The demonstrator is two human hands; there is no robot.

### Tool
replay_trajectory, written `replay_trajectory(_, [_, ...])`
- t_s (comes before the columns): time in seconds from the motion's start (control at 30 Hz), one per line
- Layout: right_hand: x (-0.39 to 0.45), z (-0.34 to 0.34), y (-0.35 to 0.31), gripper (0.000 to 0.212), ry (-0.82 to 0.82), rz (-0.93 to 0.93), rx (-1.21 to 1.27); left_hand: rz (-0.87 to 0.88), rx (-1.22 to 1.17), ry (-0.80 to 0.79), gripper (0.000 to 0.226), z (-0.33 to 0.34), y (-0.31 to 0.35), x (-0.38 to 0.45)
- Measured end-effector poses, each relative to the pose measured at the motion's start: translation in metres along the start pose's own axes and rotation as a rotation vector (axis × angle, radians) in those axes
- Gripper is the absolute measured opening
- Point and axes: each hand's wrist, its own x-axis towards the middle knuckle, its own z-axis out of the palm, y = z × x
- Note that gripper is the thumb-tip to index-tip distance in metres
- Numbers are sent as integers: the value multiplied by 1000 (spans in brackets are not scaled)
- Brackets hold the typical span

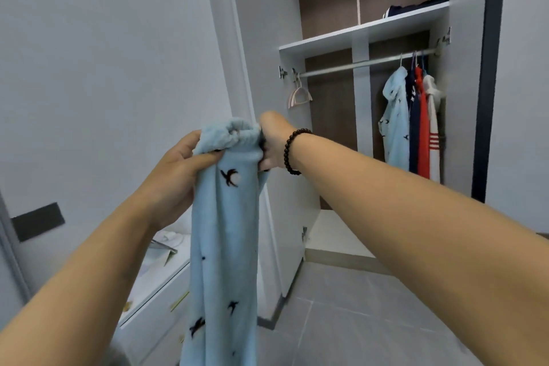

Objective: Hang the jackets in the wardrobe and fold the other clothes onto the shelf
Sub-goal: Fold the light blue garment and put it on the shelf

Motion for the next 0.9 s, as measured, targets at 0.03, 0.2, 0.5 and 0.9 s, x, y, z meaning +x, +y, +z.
replay_trajectory(0.03, [-11, -10, 2, 34, -39, 50, 72, 6, 5, -20, 31, 11, 0, -6])
replay_trajectory(0.2, [-78, -83, 25, 39, -240, 86, -24, 84, 152, -162, 35, 87, -8, -42])
replay_trajectory(0.5, [-205, -230, 120, 26, 108, 312, 30, 147, 305, -464, 37, 273, -87, -103])
replay_trajectory(0.9, [-302, -321, 275, 28, 493, 552, -144, -201, 83, -822, 71, 355, -189, -213])
